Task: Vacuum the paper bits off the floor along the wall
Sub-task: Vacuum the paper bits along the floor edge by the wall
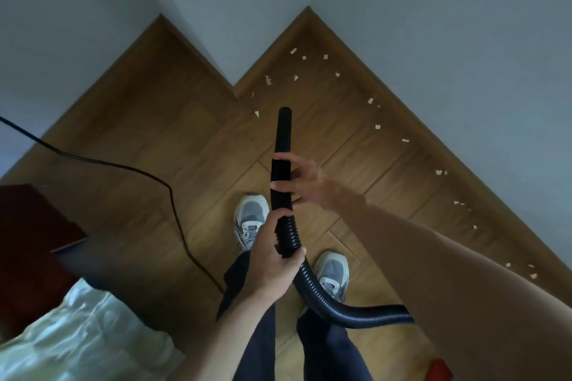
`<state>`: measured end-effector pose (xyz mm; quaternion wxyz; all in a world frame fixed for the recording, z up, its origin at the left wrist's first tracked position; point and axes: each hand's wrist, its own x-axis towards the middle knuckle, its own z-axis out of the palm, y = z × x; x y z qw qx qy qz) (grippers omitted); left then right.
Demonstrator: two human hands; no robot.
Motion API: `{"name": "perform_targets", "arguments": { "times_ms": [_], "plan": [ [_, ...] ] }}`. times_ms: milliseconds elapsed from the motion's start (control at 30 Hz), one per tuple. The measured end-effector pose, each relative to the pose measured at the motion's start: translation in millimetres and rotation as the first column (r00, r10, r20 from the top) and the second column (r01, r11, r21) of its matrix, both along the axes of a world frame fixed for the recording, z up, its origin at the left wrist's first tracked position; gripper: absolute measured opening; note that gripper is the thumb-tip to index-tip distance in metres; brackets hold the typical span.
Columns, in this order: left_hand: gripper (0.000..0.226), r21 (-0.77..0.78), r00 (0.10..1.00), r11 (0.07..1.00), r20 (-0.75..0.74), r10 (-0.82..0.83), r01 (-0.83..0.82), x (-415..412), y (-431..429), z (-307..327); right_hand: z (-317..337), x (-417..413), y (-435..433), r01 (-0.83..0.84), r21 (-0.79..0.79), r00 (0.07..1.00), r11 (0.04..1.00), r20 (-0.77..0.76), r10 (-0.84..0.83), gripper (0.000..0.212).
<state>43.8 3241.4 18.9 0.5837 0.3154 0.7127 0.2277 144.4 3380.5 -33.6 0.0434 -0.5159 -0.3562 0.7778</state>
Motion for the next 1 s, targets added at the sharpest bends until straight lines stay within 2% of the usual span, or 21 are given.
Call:
{"name": "perform_targets", "arguments": {
  "times_ms": [133, 267, 433, 500, 667, 900, 1000],
  "plan": [
    [0.056, -0.084, 0.996, 0.994, 0.052, 0.073, -0.068, -22, 15, -16, -26, -17, 8, 0.021, -0.045, 1.0, 0.999, 0.016, -0.02, 0.061],
    [0.058, -0.203, 0.976, 0.973, 0.163, 0.146, -0.111, -46, 29, -25, -50, -35, 12, 0.034, -0.083, 0.999, 0.996, 0.012, -0.033, 0.062],
    [0.058, -0.294, 0.929, 0.943, 0.282, 0.24, -0.154, -71, 47, -36, -75, -56, 19, 0.064, -0.171, 0.997, 0.983, 0.047, -0.057, 0.042],
    [0.059, -0.321, 0.91, 0.932, 0.312, 0.272, -0.168, -76, 53, -43, -84, -61, 23, 0.069, -0.211, 0.997, 0.975, 0.034, -0.063, 0.041],
    [0.058, -0.339, 0.889, 0.925, 0.35, 0.295, -0.174, -80, 69, -58, -103, -72, 35, 0.093, -0.216, 0.996, 0.972, 0.013, -0.092, 0.045],
    [0.057, -0.373, 0.903, 0.922, 0.352, 0.247, -0.107, -84, 89, -68, -121, -76, 48, 0.139, -0.165, 0.989, 0.976, 0.073, -0.129, 0.043],
    [0.055, -0.41, 0.879, 0.9, 0.36, 0.312, -0.152, -85, 95, -74, -124, -79, 54, 0.129, -0.151, 0.99, 0.98, 0.084, -0.117, 0.042]
  ]
}}
